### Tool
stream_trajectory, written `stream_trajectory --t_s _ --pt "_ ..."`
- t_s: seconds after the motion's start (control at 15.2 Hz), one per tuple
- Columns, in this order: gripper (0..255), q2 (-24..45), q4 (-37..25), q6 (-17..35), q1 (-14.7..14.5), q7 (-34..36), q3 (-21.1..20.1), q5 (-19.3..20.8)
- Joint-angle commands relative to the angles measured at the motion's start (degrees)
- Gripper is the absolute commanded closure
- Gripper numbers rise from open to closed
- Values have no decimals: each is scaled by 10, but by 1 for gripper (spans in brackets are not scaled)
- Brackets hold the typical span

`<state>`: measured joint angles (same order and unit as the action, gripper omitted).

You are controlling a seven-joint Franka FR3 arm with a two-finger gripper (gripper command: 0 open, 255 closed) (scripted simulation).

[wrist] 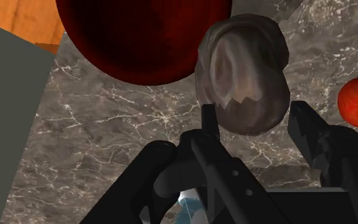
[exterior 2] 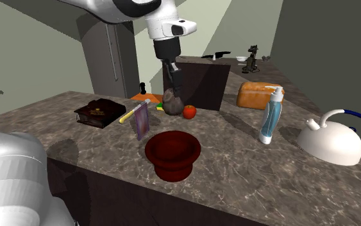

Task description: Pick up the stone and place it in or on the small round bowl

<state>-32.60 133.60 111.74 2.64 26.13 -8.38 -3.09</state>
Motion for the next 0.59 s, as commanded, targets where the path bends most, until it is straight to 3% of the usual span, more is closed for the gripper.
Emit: stream_trajectory --t_s 0.0,0.26,0.53 --pt "255 -40 30 -11 2 -19 17 1" --pt "255 -121 74 -48 14 -64 60 16" --pt "255 -125 107 -19 13 -64 59 16"
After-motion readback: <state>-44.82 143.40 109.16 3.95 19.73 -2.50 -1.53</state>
